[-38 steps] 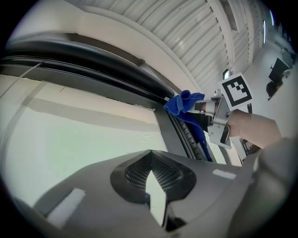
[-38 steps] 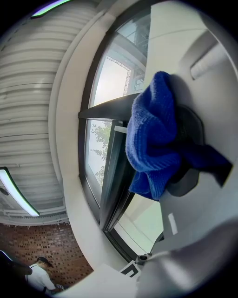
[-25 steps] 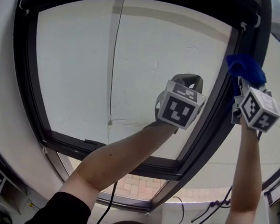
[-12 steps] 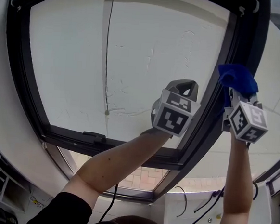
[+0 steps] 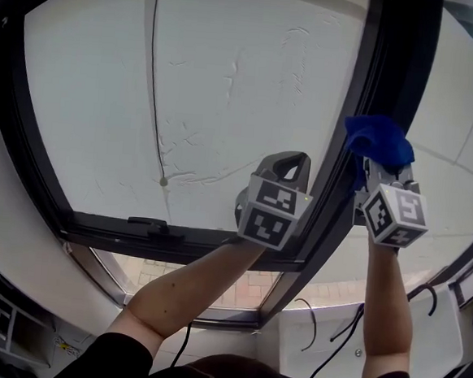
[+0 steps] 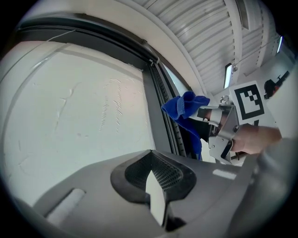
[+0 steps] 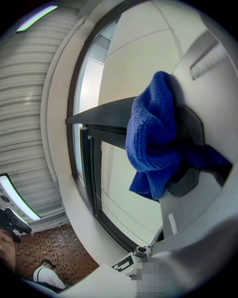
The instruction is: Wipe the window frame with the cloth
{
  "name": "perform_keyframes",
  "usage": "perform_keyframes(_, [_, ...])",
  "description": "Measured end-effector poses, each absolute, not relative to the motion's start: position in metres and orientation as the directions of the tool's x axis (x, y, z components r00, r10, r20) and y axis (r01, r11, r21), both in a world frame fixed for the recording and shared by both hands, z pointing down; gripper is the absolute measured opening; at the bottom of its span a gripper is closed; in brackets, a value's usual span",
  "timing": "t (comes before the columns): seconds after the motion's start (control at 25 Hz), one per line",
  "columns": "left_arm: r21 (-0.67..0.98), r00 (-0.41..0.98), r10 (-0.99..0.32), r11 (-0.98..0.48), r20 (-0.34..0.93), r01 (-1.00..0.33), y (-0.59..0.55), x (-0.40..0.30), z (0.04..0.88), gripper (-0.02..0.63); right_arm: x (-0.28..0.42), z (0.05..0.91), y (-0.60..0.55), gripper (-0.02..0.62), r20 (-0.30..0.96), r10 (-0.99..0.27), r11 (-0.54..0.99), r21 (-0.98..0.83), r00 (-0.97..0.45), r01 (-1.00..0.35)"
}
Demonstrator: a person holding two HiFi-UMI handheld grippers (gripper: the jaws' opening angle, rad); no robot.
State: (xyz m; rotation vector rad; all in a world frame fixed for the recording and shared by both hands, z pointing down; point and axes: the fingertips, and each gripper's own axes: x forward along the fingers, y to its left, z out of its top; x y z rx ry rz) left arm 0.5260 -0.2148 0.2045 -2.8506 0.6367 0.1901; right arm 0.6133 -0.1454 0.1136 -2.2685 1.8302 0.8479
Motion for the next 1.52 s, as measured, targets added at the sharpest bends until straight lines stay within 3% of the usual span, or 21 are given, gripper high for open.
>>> perform_keyframes(0.96, [-0.165,0.901,-0.432,-0.886,-0.050,-0.434,-0.220,0.508,0.320,-0.008,0.609,0.258,-0.145,0.054,-0.413,-0.902,-0.240,0.249,0.121,-0.938])
perform_keyframes(1.52, [-0.144,0.914,-0.402,-0.909,0.047,-0.392,-0.203,0.504,0.398,-0.008,0.608,0.363,-0.149,0.054,-0.285,-0.952,-0.201,0.301,0.114,-0.932])
